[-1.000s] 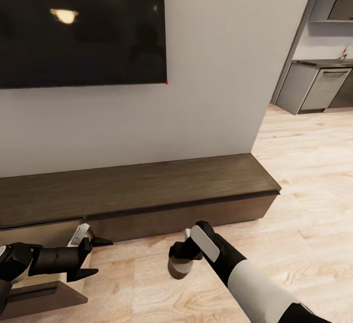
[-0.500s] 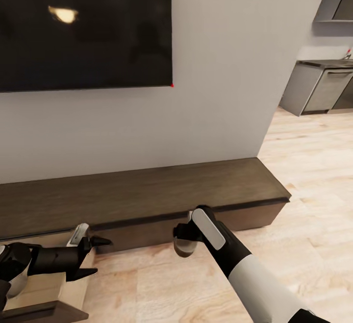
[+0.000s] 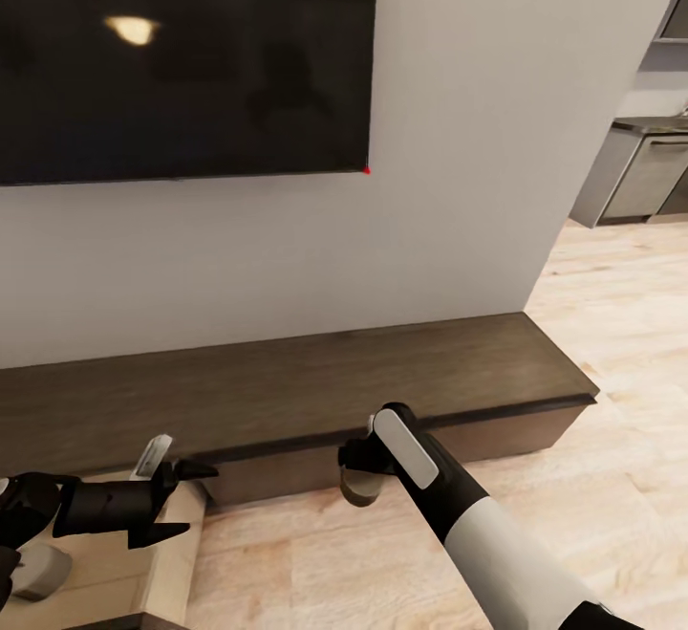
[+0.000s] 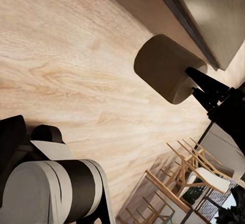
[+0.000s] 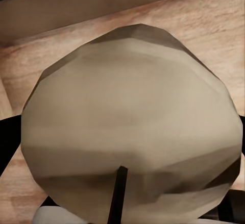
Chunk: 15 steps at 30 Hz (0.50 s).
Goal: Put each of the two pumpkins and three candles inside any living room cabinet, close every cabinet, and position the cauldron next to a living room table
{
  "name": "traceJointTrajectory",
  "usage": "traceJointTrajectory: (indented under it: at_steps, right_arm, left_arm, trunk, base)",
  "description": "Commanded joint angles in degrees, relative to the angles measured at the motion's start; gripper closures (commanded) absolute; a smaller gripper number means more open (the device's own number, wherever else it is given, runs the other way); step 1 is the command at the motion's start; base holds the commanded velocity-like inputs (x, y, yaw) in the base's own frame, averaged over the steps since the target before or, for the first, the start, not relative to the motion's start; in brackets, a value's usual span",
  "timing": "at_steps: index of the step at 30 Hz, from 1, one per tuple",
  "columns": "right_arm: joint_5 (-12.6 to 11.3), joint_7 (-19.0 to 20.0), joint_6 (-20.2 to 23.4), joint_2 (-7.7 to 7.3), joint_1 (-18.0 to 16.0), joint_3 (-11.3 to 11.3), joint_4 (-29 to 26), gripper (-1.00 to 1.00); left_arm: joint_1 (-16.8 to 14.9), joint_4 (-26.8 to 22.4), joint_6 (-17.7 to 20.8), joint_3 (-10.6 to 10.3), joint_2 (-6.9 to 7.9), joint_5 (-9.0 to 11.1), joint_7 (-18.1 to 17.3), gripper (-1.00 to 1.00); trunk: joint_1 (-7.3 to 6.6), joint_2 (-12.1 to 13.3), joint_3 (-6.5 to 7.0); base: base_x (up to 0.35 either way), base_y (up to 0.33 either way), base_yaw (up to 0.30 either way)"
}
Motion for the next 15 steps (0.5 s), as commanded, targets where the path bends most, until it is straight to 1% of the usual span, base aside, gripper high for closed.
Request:
traceJointTrajectory:
  at_steps: [1, 3, 5, 12, 15]
  right_arm:
    - [-0.5, -0.6, 0.0, -0.01, -0.1, 0.1, 0.0, 1.00]
    - [-0.5, -0.5, 0.0, -0.01, -0.1, 0.1, 0.0, 1.00]
    - [-0.5, -0.5, 0.0, -0.01, -0.1, 0.1, 0.0, 1.00]
    - [-0.4, -0.3, 0.0, 0.02, -0.1, 0.1, 0.9, 1.00]
    - [-0.4, -0.2, -0.9, 0.01, -0.1, 0.1, 1.3, 1.00]
  left_arm:
    - [0.0, 0.0, 0.2, 0.1, -0.01, 0.5, 0.6, -1.00]
    - [0.0, 0.0, 0.2, 0.1, -0.02, 0.5, 0.6, -1.00]
    - [0.0, 0.0, 0.2, 0.1, -0.02, 0.5, 0.6, -1.00]
    - [0.0, 0.1, 0.2, 0.1, 0.00, 0.5, 0.6, -1.00]
    - [0.0, 0.0, 0.2, 0.1, -0.01, 0.5, 0.6, -1.00]
  trunk:
    - [-0.01, 0.0, -0.05]
    - [-0.01, 0.0, -0.05]
    - [-0.01, 0.0, -0.05]
    - [-0.01, 0.0, -0.05]
    - [-0.01, 0.0, -0.05]
  base:
    - [-0.016, 0.038, 0.000]
    - [-0.074, 0.074, 0.000]
    - [-0.178, 0.165, 0.000]
    - [-0.207, 0.220, 0.000]
    - [-0.147, 0.252, 0.000]
